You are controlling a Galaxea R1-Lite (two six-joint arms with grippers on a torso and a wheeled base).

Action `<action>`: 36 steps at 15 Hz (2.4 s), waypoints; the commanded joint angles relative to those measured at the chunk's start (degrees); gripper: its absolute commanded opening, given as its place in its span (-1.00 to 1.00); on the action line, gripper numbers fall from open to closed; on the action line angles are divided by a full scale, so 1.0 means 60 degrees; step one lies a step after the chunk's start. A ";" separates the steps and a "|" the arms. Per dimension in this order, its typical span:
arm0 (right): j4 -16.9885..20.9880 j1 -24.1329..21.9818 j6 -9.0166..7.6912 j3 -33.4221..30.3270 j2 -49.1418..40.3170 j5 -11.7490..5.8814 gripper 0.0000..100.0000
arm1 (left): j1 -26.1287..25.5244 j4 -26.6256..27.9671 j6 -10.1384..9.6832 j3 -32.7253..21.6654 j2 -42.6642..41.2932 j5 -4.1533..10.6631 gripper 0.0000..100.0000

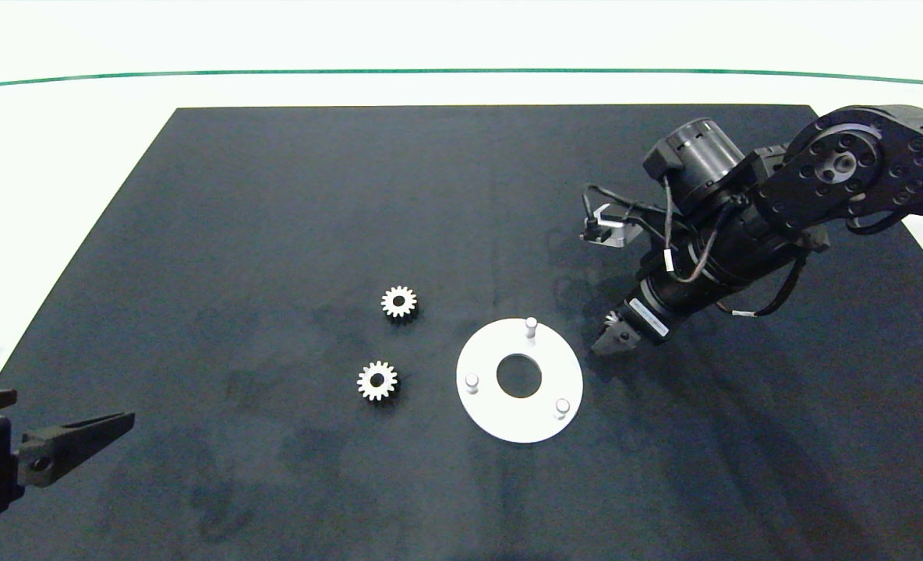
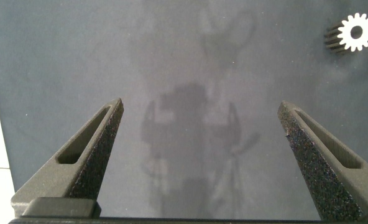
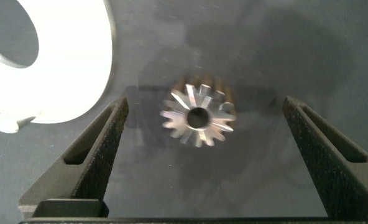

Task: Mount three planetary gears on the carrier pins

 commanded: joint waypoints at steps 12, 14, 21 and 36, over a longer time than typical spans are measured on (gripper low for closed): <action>0.0136 0.0154 -0.0714 0.0014 0.0005 -0.0535 0.67 | 0.0016 0.0016 0.0005 -0.0013 -0.0051 0.0018 1.00; 0.0239 0.0198 -0.0890 0.0014 0.0005 -0.0535 0.61 | 0.0016 0.0016 0.0005 -0.0013 -0.0051 0.0018 1.00; 0.0180 0.0271 -0.0978 -0.0060 0.0122 -0.0550 0.31 | 0.0002 0.0016 0.0005 0.0031 -0.0037 0.0018 1.00; 0.0165 0.0344 -0.1285 -0.0060 0.0254 -0.0741 -0.29 | 0.0002 0.0002 0.0019 0.0002 -0.0051 0.0032 1.00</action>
